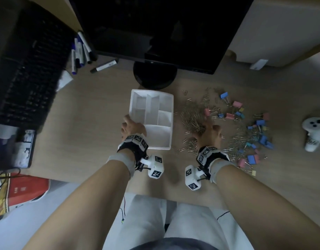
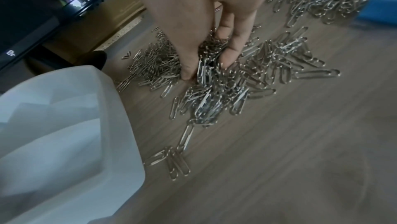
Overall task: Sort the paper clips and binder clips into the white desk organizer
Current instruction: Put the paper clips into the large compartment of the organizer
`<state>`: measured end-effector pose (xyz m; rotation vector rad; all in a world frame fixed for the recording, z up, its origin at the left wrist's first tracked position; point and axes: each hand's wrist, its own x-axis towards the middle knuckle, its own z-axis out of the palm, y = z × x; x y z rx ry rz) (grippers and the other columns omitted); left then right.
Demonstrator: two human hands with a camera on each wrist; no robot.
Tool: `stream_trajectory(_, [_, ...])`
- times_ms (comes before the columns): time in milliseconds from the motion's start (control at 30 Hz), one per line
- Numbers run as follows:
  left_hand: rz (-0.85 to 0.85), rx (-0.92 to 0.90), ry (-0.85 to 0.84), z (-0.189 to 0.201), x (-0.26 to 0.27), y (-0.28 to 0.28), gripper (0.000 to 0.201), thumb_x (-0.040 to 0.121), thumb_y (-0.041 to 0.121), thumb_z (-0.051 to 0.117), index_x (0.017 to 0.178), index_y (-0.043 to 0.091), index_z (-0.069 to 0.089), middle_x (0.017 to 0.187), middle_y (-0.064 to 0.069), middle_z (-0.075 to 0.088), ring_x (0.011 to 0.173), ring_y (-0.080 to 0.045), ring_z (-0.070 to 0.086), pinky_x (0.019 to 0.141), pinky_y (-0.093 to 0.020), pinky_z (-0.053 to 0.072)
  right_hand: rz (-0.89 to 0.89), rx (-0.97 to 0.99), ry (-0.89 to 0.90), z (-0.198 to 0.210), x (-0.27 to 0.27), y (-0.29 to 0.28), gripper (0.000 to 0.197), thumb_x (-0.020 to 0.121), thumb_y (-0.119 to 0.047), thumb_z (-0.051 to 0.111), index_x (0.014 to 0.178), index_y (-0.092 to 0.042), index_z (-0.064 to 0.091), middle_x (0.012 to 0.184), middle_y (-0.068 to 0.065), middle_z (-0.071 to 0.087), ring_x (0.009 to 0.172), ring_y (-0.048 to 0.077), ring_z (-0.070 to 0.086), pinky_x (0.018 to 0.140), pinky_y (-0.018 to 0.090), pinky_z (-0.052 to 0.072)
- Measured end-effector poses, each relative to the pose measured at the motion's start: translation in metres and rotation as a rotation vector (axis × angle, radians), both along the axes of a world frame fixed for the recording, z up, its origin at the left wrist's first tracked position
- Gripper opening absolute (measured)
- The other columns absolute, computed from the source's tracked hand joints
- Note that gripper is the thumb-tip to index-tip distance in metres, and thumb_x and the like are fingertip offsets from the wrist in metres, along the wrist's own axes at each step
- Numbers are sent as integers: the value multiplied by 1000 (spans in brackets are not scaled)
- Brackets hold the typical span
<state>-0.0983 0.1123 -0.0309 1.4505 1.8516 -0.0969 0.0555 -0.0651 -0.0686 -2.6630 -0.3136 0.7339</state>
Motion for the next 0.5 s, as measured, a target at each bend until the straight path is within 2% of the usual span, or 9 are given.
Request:
stream_trajectory(167, [2, -5, -41, -1, 4, -8, 64, 86, 12, 49, 145, 17, 25, 143, -11, 39, 132, -30, 34, 111, -49, 29, 57, -33, 21, -3, 12, -6, 40, 88, -14, 72, 126, -21, 62, 119, 12, 51, 101, 37, 63, 86, 41, 51])
stream_trajectory(267, [14, -28, -52, 2, 9, -13, 66, 86, 14, 51, 146, 17, 24, 144, -10, 38, 133, -30, 34, 111, -48, 29, 80, -21, 36, -2, 21, -13, 36, 91, -16, 68, 127, -20, 64, 120, 13, 57, 102, 35, 64, 87, 38, 51])
stream_trajectory(400, [39, -45, -70, 1, 16, -18, 63, 86, 16, 54, 144, 17, 30, 139, -11, 41, 129, -33, 40, 110, -51, 32, 49, 42, 95, 0, 32, -17, 35, 84, -22, 77, 118, -21, 71, 111, 8, 72, 97, 25, 68, 87, 32, 55])
stream_trajectory(500, [61, -61, -103, 3, 17, -20, 60, 86, 14, 54, 143, 14, 34, 136, -12, 40, 124, -35, 45, 105, -47, 39, -13, 74, 153, 4, 38, -21, 35, 78, -23, 83, 111, -15, 74, 103, 4, 74, 89, 19, 68, 83, 25, 53])
